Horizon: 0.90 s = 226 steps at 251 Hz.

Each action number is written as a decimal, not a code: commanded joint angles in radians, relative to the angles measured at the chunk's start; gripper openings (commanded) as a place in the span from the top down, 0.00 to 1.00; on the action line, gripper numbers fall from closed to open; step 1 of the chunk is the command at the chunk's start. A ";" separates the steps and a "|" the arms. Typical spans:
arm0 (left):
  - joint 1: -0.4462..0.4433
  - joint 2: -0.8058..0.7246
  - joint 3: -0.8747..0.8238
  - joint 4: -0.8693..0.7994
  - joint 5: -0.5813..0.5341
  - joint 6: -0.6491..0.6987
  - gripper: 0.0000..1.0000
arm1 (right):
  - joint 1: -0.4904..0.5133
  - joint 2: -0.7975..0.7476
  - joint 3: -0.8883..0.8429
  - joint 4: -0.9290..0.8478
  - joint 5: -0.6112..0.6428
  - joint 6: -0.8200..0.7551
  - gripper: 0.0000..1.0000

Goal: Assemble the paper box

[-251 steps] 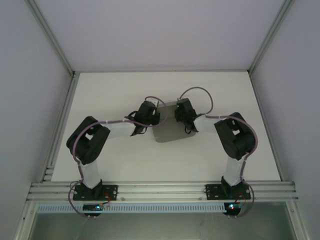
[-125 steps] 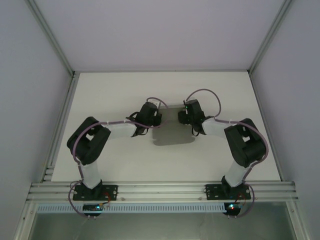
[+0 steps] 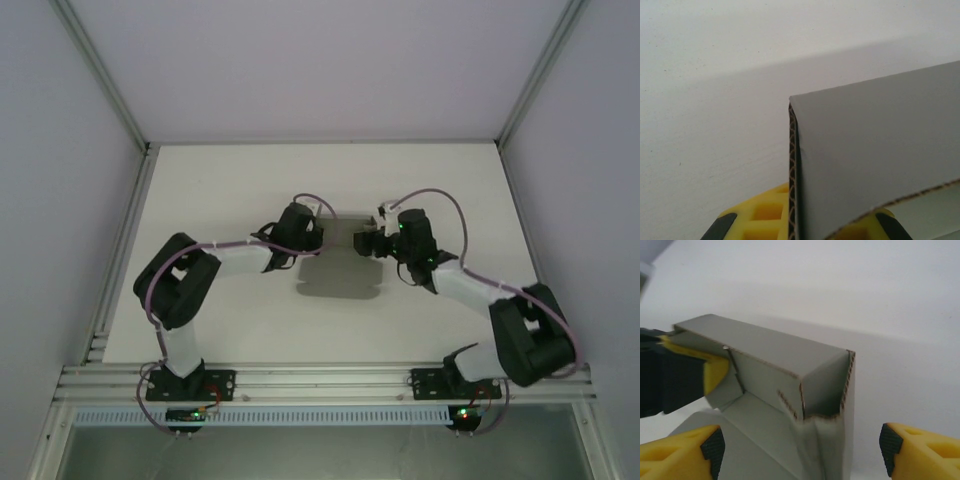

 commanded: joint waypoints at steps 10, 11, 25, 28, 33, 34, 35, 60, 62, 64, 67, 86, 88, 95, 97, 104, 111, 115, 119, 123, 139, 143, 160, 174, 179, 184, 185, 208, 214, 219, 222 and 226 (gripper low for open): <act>0.011 0.032 0.019 -0.049 0.035 -0.012 1.00 | -0.053 -0.201 -0.072 -0.064 0.059 0.016 0.14; 0.010 0.032 0.020 -0.049 0.036 -0.012 1.00 | -0.057 -0.206 -0.074 -0.068 0.063 0.018 0.14; 0.012 0.034 0.021 -0.048 0.042 -0.013 1.00 | -0.098 -0.282 -0.087 -0.149 0.133 0.052 0.14; 0.013 0.034 0.022 -0.046 0.042 -0.012 1.00 | -0.108 -0.296 -0.088 -0.170 0.150 0.061 0.13; 0.013 0.034 0.022 -0.048 0.045 -0.012 1.00 | -0.127 -0.318 -0.089 -0.205 0.167 0.073 0.13; 0.013 0.034 0.022 -0.048 0.045 -0.012 1.00 | -0.131 -0.323 -0.090 -0.211 0.170 0.075 0.13; 0.013 0.035 0.023 -0.049 0.045 -0.012 1.00 | -0.135 -0.327 -0.091 -0.216 0.173 0.077 0.13; 0.013 0.040 0.032 -0.061 0.049 -0.022 1.00 | -0.203 -0.399 -0.092 -0.343 0.154 0.075 0.12; 0.013 0.041 0.034 -0.063 0.047 -0.024 1.00 | -0.204 -0.404 -0.092 -0.347 0.151 0.064 0.12; 0.013 0.041 0.034 -0.065 0.048 -0.024 1.00 | -0.203 -0.407 -0.090 -0.350 0.152 0.053 0.11; 0.013 0.043 0.037 -0.068 0.045 -0.026 1.00 | -0.204 -0.412 -0.089 -0.349 0.161 0.040 0.11; 0.013 0.050 0.056 -0.103 0.031 -0.039 1.00 | -0.176 -0.427 -0.090 -0.345 0.138 0.029 0.01; 0.012 0.050 0.057 -0.106 0.030 -0.039 1.00 | -0.173 -0.426 -0.090 -0.341 0.137 0.029 0.01; 0.012 0.051 0.062 -0.116 0.021 -0.044 1.00 | -0.157 -0.421 -0.092 -0.326 0.142 0.031 0.01; 0.013 0.052 0.063 -0.118 0.019 -0.044 1.00 | -0.152 -0.418 -0.090 -0.321 0.144 0.035 0.01; 0.012 0.054 0.068 -0.124 0.016 -0.048 1.00 | -0.135 -0.404 -0.088 -0.300 0.145 0.039 0.02; 0.013 0.054 0.069 -0.129 0.009 -0.051 1.00 | -0.117 -0.384 -0.080 -0.284 0.142 0.037 0.02; 0.012 0.054 0.070 -0.130 0.007 -0.053 1.00 | -0.103 -0.371 -0.073 -0.279 0.152 0.036 0.01; 0.012 0.054 0.070 -0.133 0.006 -0.055 1.00 | -0.088 -0.354 -0.063 -0.276 0.169 0.033 0.01; 0.012 0.055 0.072 -0.136 0.004 -0.057 1.00 | -0.070 -0.336 -0.054 -0.274 0.186 0.033 0.02; 0.012 0.056 0.083 -0.156 -0.003 -0.065 1.00 | 0.003 -0.250 -0.001 -0.267 0.254 0.015 0.01; 0.012 0.057 0.086 -0.160 -0.003 -0.064 1.00 | 0.022 -0.226 0.016 -0.270 0.283 0.013 0.02; 0.009 0.060 0.094 -0.173 -0.007 -0.071 1.00 | 0.095 -0.117 0.091 -0.278 0.382 0.007 0.02; 0.006 0.064 0.102 -0.187 -0.013 -0.069 1.00 | 0.138 -0.025 0.152 -0.285 0.463 0.023 0.01; 0.005 0.064 0.104 -0.192 -0.015 -0.070 1.00 | 0.148 0.006 0.173 -0.286 0.478 0.024 0.01; 0.003 0.064 0.105 -0.195 -0.020 -0.071 1.00 | 0.156 0.037 0.195 -0.293 0.494 0.024 0.01; 0.004 0.065 0.106 -0.196 -0.022 -0.070 1.00 | 0.158 0.043 0.200 -0.294 0.499 0.024 0.02; 0.000 0.060 0.105 -0.204 -0.038 -0.070 1.00 | 0.182 0.160 0.310 -0.393 0.626 0.046 0.02; 0.000 0.058 0.107 -0.206 -0.040 -0.068 1.00 | 0.187 0.184 0.339 -0.438 0.666 0.060 0.02; 0.000 0.057 0.106 -0.209 -0.044 -0.068 1.00 | 0.191 0.201 0.359 -0.482 0.683 0.076 0.02; 0.000 0.055 0.105 -0.210 -0.046 -0.069 1.00 | 0.194 0.208 0.369 -0.502 0.685 0.076 0.03; 0.000 0.054 0.104 -0.212 -0.051 -0.068 1.00 | 0.195 0.216 0.379 -0.522 0.688 0.073 0.04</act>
